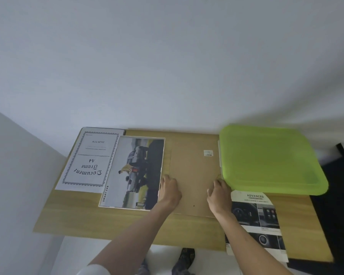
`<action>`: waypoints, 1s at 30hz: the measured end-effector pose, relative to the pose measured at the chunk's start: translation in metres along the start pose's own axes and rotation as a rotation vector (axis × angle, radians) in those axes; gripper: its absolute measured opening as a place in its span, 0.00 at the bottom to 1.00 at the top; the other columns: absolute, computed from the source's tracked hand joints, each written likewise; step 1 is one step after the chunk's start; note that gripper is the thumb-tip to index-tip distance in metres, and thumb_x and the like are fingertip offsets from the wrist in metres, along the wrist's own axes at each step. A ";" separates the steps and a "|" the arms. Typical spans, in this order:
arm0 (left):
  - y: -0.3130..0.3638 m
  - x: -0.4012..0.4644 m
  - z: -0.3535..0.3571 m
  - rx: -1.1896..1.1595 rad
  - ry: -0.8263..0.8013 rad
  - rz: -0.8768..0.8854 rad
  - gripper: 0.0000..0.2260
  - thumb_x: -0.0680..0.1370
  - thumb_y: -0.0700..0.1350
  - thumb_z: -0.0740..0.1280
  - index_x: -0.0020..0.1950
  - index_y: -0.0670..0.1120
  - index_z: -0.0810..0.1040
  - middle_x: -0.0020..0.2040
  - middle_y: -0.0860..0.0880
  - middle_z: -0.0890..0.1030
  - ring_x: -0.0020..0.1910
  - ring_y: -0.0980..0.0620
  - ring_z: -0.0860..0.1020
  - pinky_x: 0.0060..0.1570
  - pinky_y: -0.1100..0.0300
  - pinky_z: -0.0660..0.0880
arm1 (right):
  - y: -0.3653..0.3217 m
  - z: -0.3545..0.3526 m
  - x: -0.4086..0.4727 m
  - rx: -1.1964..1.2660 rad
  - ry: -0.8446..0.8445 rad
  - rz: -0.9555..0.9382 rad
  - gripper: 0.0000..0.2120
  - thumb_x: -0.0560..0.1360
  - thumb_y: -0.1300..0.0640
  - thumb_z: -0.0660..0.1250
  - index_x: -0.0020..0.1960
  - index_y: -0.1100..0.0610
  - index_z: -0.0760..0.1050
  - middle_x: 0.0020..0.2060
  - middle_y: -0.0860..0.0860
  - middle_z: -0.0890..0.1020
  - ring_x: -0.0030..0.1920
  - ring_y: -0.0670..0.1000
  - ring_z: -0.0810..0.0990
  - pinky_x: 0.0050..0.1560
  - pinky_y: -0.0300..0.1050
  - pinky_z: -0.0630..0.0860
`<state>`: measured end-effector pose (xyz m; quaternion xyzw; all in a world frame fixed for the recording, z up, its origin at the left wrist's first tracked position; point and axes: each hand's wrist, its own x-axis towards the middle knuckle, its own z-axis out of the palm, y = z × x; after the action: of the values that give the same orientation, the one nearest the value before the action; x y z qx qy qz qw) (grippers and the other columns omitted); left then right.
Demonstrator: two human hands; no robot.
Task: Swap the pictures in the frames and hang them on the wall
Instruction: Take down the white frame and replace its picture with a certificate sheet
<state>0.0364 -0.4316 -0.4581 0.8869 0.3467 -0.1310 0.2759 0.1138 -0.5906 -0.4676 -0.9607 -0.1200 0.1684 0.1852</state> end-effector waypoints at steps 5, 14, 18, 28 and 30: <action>0.000 -0.001 -0.003 0.025 -0.013 0.013 0.10 0.75 0.34 0.64 0.55 0.36 0.77 0.66 0.41 0.67 0.66 0.40 0.66 0.62 0.50 0.72 | -0.002 -0.002 0.002 -0.082 -0.010 -0.012 0.19 0.81 0.55 0.63 0.68 0.63 0.71 0.67 0.55 0.72 0.67 0.55 0.70 0.64 0.48 0.72; -0.031 0.002 -0.046 -0.014 0.139 0.129 0.18 0.78 0.44 0.65 0.67 0.44 0.74 0.65 0.47 0.72 0.62 0.45 0.73 0.56 0.48 0.75 | -0.054 0.004 -0.011 -0.114 0.038 -0.151 0.22 0.80 0.52 0.64 0.72 0.57 0.68 0.67 0.55 0.72 0.66 0.56 0.70 0.64 0.46 0.72; -0.071 0.008 -0.075 -0.015 0.195 0.064 0.18 0.77 0.46 0.67 0.66 0.43 0.73 0.65 0.45 0.71 0.64 0.43 0.71 0.59 0.48 0.74 | -0.096 0.012 -0.013 -0.018 -0.055 -0.232 0.23 0.80 0.50 0.63 0.73 0.56 0.67 0.68 0.55 0.71 0.68 0.55 0.70 0.64 0.47 0.73; -0.185 -0.001 -0.106 0.151 0.064 -0.004 0.40 0.76 0.58 0.68 0.79 0.42 0.52 0.80 0.42 0.49 0.79 0.43 0.48 0.75 0.49 0.55 | -0.168 0.060 -0.041 -0.180 -0.248 -0.268 0.27 0.82 0.45 0.56 0.76 0.60 0.62 0.69 0.57 0.68 0.68 0.57 0.68 0.66 0.49 0.70; -0.197 -0.001 -0.105 0.174 -0.012 0.016 0.44 0.77 0.61 0.65 0.80 0.40 0.45 0.80 0.42 0.43 0.79 0.44 0.42 0.76 0.51 0.49 | -0.177 0.069 -0.045 -0.241 -0.237 -0.238 0.29 0.82 0.45 0.54 0.76 0.62 0.60 0.70 0.59 0.67 0.68 0.58 0.68 0.66 0.49 0.70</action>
<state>-0.0958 -0.2514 -0.4509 0.9094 0.3254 -0.1635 0.2010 0.0174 -0.4223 -0.4451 -0.9284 -0.2729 0.2417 0.0719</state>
